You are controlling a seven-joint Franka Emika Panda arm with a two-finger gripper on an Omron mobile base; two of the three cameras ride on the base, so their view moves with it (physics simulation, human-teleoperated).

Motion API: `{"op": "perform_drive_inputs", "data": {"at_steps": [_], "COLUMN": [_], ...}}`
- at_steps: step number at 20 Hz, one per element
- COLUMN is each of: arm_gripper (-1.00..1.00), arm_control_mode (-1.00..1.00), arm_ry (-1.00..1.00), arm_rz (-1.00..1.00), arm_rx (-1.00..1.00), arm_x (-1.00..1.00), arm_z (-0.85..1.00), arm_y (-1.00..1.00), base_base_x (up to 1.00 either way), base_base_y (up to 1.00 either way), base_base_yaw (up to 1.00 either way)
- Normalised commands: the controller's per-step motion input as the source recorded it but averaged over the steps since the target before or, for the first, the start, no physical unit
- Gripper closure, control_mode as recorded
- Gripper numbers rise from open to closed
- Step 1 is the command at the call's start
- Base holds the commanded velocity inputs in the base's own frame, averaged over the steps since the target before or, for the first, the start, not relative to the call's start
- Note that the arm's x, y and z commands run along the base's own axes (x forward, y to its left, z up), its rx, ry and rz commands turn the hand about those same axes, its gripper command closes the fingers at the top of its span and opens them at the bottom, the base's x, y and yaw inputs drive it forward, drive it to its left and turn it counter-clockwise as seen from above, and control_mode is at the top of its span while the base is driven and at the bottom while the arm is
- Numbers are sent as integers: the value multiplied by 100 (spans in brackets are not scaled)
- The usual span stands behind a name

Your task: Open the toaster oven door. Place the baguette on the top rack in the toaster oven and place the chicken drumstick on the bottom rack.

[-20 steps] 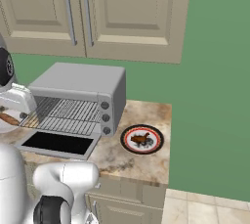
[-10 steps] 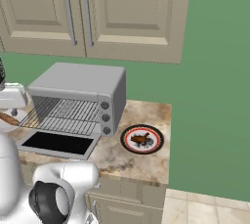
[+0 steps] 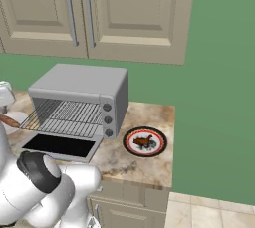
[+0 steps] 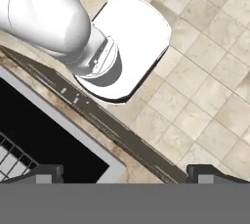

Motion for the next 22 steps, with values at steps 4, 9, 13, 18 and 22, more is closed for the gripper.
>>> {"op": "perform_drive_inputs", "data": {"at_steps": [4,9,13,18,22], "arm_gripper": [-100,-100,-100,-100,-100], "arm_control_mode": [-100,-100,-100,-100,-100], "arm_ry": [0,0,0,0,3], "arm_rz": [9,6,0,0,0], "arm_rx": [-1,0,0,-2,-5], "arm_x": [30,44,44,53,55], "arm_z": [-20,-43,-41,-22,-28], "arm_y": [56,58,41,57,25], "base_base_x": [0,0,0,0,0], "base_base_y": [0,0,0,0,0], "base_base_yaw": [0,0,0,0,0]}}
